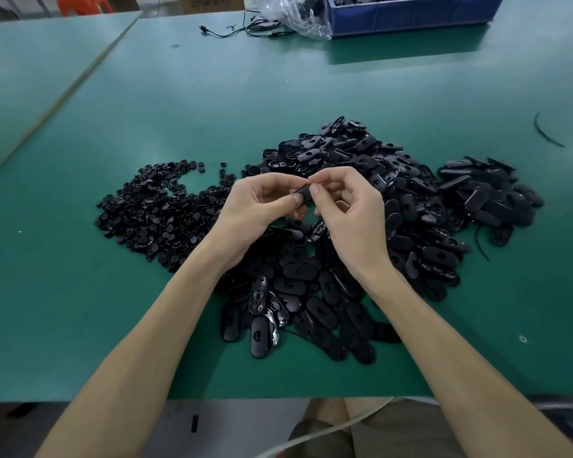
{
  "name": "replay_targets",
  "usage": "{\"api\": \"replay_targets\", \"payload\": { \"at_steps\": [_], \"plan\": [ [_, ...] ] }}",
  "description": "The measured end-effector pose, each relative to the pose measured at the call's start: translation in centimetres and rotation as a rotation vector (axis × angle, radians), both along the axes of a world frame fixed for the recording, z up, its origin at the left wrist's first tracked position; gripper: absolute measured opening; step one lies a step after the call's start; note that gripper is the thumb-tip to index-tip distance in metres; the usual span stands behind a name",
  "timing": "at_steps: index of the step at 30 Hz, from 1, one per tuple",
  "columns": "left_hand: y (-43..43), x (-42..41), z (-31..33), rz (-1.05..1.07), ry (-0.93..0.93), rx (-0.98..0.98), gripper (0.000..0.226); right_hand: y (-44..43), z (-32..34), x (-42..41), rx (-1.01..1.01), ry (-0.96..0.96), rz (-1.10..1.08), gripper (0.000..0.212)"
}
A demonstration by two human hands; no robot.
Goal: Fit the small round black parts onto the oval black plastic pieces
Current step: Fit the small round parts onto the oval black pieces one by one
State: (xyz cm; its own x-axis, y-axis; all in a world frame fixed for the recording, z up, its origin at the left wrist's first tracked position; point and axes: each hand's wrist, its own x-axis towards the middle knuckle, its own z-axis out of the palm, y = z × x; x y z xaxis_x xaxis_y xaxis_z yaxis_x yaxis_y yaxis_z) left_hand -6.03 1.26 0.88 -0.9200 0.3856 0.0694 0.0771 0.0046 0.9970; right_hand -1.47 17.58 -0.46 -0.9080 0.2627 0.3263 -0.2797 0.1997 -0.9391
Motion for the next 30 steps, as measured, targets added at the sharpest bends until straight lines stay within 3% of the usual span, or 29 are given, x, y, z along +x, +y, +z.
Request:
{"api": "replay_targets", "payload": {
  "at_steps": [30],
  "plan": [
    [-0.08, -0.21, -0.06, 0.068, 0.021, 0.021, 0.023, -0.15, -0.04, -0.20, 0.014, -0.037, 0.042, 0.020]
  ]
}}
